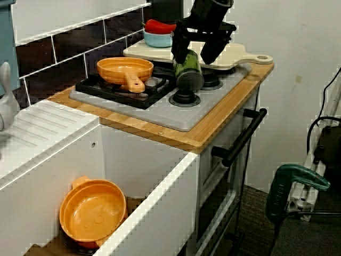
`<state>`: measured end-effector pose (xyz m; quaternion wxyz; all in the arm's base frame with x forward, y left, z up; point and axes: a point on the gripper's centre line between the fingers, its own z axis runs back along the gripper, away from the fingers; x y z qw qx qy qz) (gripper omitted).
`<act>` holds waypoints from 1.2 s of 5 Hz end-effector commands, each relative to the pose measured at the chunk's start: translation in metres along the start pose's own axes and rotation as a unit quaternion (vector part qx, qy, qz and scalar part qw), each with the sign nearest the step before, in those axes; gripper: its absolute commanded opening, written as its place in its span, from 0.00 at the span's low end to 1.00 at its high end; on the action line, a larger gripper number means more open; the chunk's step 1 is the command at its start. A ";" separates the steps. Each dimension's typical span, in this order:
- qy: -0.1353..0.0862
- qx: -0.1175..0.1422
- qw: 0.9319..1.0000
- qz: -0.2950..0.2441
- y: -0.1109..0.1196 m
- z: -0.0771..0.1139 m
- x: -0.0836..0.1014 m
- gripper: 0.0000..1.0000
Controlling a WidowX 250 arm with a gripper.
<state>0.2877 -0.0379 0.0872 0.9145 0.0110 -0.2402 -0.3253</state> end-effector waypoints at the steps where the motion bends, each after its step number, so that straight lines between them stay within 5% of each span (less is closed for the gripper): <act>1: -0.003 0.014 1.000 0.013 0.007 -0.006 0.005 1.00; 4: 0.012 0.026 0.999 0.031 0.013 -0.021 0.001 1.00; 5: 0.012 0.031 0.998 0.053 0.016 -0.019 0.001 0.00; 6: 0.010 0.036 0.998 0.053 0.018 -0.014 0.002 0.00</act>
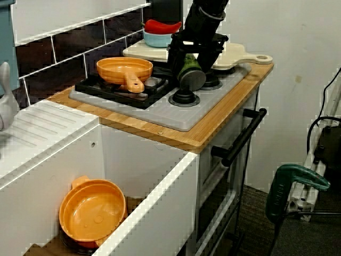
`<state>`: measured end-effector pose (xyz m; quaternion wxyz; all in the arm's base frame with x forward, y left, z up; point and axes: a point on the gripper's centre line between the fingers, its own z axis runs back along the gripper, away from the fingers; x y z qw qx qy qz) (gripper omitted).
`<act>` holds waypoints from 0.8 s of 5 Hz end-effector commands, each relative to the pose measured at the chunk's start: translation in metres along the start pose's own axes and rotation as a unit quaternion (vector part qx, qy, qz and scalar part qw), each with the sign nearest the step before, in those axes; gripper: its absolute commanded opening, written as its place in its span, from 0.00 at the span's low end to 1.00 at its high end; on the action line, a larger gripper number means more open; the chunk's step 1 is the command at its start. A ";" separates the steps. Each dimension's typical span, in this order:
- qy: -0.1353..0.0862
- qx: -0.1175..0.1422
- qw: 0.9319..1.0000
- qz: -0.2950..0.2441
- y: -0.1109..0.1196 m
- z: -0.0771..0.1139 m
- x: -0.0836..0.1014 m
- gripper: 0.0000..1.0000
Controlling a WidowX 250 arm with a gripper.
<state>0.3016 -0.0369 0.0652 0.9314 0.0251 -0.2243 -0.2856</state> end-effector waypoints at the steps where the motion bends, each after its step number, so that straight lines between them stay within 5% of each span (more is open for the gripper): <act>1: -0.018 0.019 0.999 0.021 0.017 0.020 0.004 0.00; 4: -0.045 0.012 0.996 0.078 0.050 0.066 0.005 0.00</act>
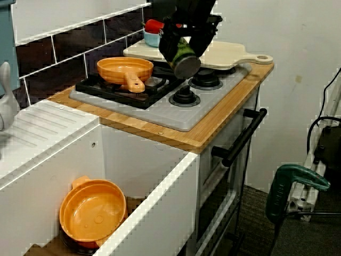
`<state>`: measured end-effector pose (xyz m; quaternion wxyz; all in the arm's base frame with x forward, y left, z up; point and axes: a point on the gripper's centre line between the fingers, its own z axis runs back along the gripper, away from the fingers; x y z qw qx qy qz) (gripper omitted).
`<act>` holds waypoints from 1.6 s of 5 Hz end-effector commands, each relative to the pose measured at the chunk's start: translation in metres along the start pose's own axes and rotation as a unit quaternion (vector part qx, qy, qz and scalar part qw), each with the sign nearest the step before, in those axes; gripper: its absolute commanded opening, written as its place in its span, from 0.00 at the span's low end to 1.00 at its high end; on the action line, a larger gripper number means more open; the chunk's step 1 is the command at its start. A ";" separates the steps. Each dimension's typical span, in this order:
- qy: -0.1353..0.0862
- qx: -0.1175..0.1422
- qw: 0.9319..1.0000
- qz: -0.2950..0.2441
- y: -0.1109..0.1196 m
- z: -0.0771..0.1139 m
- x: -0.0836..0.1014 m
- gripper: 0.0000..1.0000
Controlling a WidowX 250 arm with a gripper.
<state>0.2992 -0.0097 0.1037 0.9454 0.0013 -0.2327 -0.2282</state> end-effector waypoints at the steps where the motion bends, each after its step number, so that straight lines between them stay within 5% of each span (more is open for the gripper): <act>1: -0.043 0.023 0.998 0.032 0.031 0.036 0.010 0.00; 3: -0.052 0.048 0.995 0.076 0.060 0.048 0.014 0.00; 6: -0.029 0.095 0.981 0.169 0.121 0.051 0.006 0.00; 8: -0.019 0.114 0.975 0.191 0.138 0.051 0.001 0.00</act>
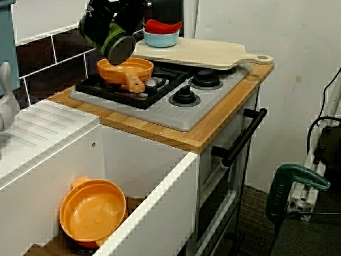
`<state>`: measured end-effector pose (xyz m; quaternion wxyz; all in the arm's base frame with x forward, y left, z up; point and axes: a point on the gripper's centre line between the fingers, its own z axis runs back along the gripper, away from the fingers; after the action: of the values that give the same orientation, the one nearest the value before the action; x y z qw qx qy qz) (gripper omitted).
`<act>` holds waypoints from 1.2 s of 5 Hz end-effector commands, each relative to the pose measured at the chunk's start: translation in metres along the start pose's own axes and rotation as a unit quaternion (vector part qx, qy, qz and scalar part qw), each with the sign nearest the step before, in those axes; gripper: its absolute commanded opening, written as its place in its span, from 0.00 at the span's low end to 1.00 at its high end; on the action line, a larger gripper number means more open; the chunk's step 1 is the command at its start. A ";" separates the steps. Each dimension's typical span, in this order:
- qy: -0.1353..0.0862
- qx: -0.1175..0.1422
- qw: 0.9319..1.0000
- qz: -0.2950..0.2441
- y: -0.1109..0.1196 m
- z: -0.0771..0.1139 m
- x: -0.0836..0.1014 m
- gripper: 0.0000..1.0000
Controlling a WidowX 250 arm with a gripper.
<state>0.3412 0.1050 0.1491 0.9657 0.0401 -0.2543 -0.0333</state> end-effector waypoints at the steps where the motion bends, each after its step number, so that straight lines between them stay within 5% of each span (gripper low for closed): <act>1: -0.001 0.027 1.000 0.006 0.020 0.013 0.001 0.00; 5: 0.006 0.059 0.997 0.057 0.054 0.018 -0.011 0.00; 6: 0.017 0.068 0.995 0.070 0.054 0.020 -0.013 1.00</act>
<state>0.3265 0.1551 0.1478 0.9711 0.0759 -0.2207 0.0499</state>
